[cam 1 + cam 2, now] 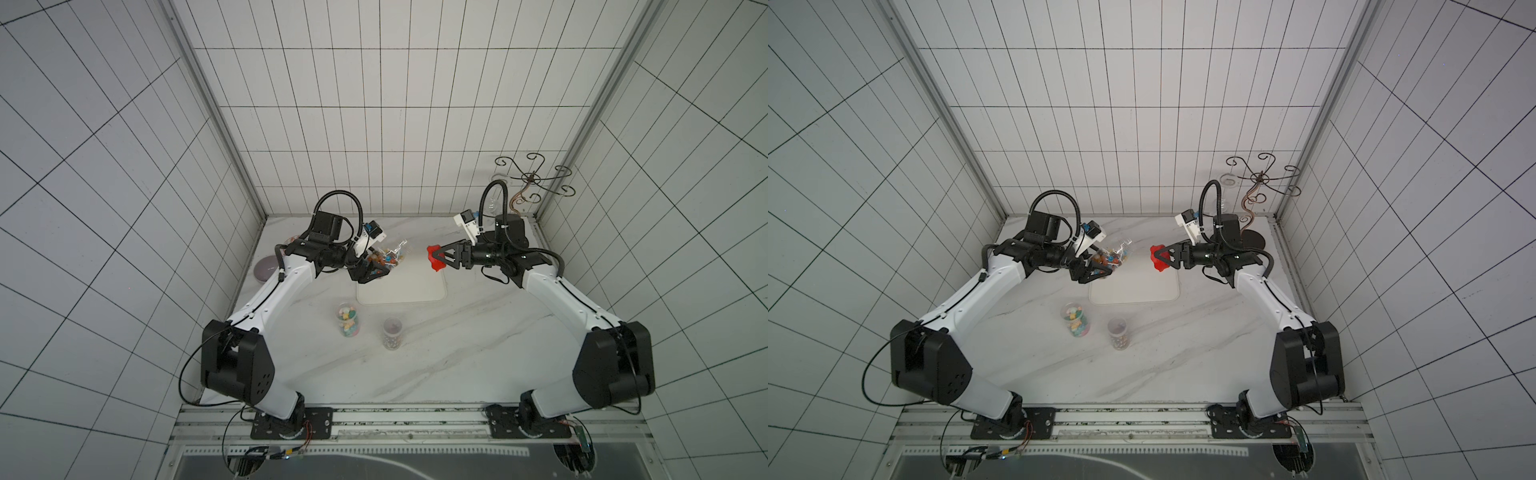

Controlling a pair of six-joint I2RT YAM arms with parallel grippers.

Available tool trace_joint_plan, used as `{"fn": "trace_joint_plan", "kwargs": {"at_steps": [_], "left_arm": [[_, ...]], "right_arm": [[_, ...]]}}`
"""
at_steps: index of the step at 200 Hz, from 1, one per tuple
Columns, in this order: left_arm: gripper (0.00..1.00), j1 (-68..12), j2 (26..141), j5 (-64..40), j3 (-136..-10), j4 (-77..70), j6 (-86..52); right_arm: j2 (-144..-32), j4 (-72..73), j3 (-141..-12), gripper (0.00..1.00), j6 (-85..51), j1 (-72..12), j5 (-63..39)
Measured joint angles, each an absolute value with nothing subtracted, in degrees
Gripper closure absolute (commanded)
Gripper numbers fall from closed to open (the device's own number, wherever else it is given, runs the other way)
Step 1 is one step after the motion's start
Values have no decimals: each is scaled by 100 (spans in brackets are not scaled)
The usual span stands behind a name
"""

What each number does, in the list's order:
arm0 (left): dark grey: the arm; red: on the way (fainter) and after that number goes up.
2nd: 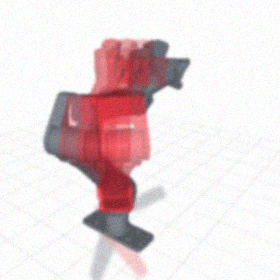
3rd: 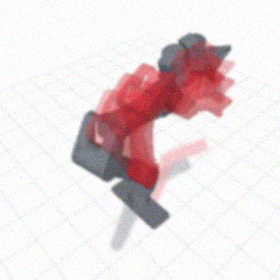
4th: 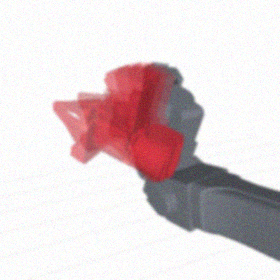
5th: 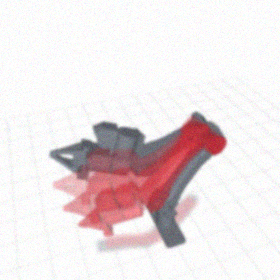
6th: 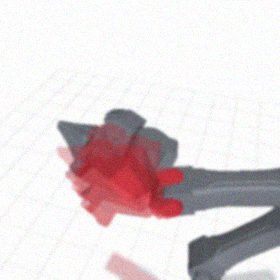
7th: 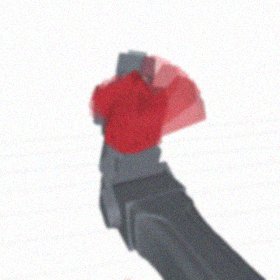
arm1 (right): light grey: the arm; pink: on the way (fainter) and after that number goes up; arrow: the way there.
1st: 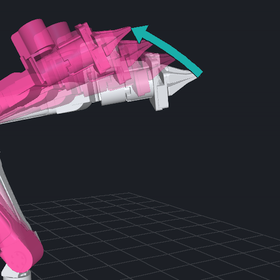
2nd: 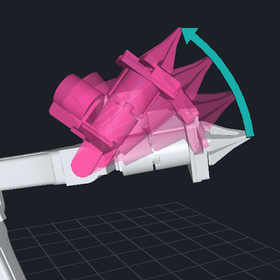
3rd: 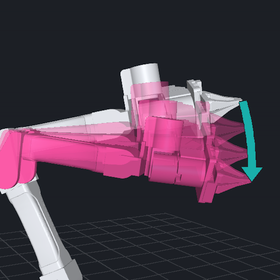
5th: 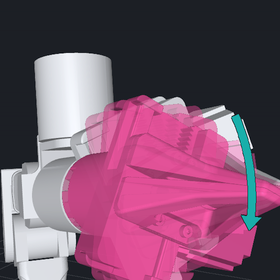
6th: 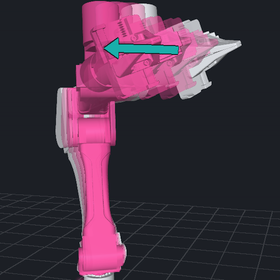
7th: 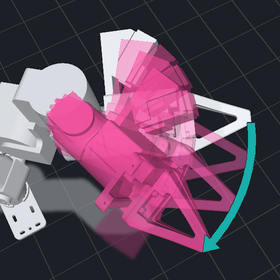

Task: Pour the candies out of the jar
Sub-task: Place the lid at the center of the board.

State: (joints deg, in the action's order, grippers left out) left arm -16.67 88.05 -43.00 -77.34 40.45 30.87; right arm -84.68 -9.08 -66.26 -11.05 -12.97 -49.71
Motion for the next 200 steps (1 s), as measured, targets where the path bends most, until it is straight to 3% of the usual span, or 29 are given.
{"fn": "trace_joint_plan", "kwargs": {"at_steps": [85,200], "left_arm": [[39,-1900,8803,-2958,-7710,3975,3024],[40,-2456,9292,-1942,-7791,4438,3175]], "right_arm": [[-8451,-2320,-6589,74,-1007,-1225,-1706],[-9118,-2235,-5634,69,-1094,-1225,-246]]}}
